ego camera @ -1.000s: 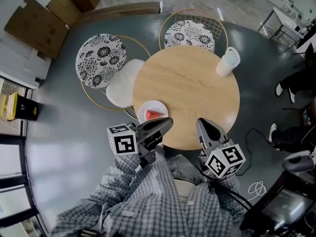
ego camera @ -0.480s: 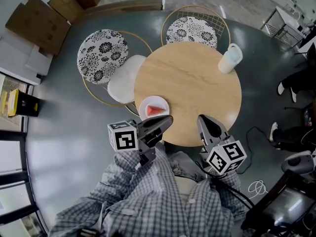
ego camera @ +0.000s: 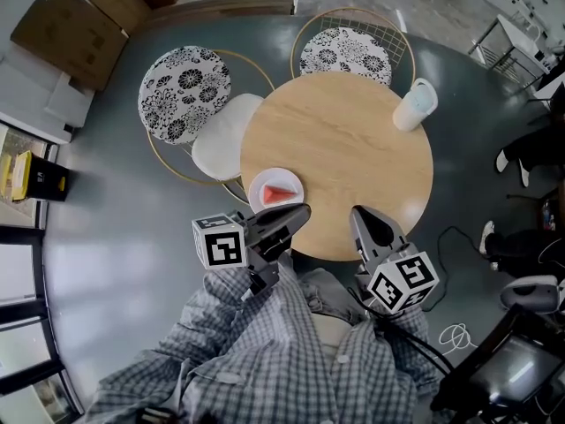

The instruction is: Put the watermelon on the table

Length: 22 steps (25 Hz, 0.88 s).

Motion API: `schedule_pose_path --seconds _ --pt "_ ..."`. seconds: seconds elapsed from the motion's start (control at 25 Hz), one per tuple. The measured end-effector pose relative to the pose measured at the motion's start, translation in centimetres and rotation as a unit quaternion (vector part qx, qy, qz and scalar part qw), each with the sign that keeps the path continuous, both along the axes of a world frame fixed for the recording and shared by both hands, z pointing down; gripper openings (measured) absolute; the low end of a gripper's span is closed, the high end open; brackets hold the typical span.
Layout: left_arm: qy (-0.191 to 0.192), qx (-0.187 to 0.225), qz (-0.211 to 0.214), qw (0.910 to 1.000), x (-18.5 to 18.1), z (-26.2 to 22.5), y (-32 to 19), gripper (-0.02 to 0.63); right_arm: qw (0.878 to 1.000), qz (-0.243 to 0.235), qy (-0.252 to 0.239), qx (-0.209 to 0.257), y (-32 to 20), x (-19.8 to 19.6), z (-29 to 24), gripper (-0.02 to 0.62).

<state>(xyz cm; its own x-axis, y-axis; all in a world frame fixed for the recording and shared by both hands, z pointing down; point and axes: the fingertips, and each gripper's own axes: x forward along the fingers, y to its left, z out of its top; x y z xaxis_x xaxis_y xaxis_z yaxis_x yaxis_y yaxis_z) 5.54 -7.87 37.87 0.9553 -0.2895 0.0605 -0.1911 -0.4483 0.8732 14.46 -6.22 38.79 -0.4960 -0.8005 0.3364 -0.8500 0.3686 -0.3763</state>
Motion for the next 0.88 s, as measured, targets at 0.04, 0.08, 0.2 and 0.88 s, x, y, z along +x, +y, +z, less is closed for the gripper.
schedule_pose_path --seconds 0.04,0.08,0.2,0.88 --pt "0.008 -0.003 -0.004 1.0000 -0.1 -0.2 -0.1 0.006 1.000 -0.001 0.000 -0.001 0.0 0.0 0.0 0.008" --pt "0.016 -0.006 -0.008 0.9998 -0.2 -0.3 -0.2 0.006 1.000 0.000 0.000 -0.001 0.0 0.0 0.0 0.008" --pt "0.025 -0.008 -0.015 0.9995 -0.5 -0.6 -0.5 0.006 1.000 0.002 -0.002 -0.002 -0.1 0.0 0.0 0.008" --pt "0.008 -0.014 -0.007 0.9999 -0.9 0.2 -0.6 0.006 1.000 -0.018 0.007 -0.010 -0.3 -1.4 0.7 0.008"
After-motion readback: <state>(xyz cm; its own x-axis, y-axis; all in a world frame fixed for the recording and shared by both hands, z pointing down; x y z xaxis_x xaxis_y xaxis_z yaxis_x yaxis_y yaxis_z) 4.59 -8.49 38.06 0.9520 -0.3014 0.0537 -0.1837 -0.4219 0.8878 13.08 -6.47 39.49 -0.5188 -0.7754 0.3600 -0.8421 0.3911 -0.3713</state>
